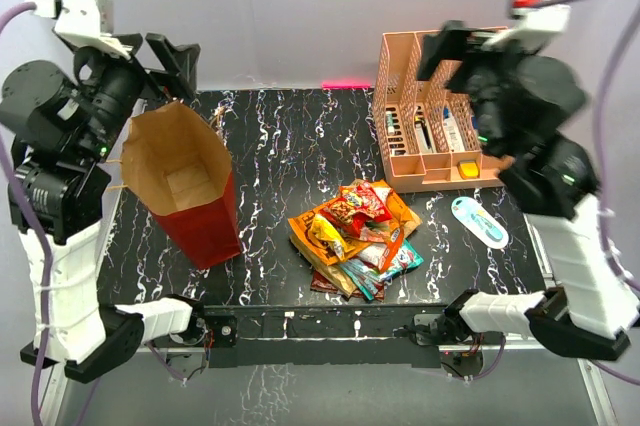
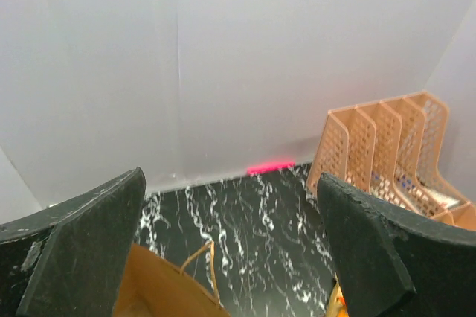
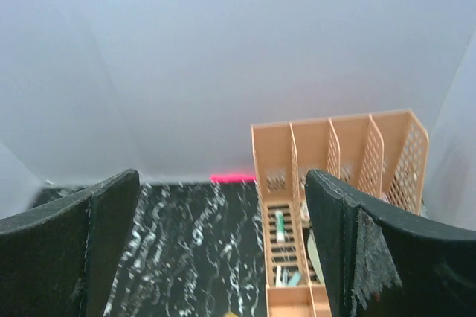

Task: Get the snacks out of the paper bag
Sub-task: Reset both arms

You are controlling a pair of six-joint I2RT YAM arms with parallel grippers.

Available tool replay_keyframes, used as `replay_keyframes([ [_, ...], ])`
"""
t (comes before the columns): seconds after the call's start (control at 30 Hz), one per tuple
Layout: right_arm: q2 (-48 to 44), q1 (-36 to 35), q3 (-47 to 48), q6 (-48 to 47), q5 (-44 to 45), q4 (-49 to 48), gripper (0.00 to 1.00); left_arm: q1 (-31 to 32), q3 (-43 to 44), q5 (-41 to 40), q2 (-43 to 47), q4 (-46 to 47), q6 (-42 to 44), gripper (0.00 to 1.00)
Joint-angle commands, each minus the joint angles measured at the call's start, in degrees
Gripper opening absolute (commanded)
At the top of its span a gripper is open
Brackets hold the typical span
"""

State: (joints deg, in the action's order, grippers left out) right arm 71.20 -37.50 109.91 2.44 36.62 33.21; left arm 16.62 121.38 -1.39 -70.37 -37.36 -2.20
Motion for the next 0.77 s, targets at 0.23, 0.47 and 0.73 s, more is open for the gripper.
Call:
replay_keyframes([
  [0.23,-12.2,0.0,7.0,-3.0,-8.3,0.8,0.98,0.2,-7.8,-7.0,12.3,13.3,-1.7,0.98],
  [0.47,-9.4,0.0,7.5,-2.3,-7.9,1.6,0.98,0.2,-9.7,-12.3,13.7,10.5,-2.2,0.98],
  [0.73,-7.0,-0.1,8.0,0.4,-7.0,1.9,0.98,0.2,-11.5,-12.0,14.1,13.2,-1.4,0.98],
])
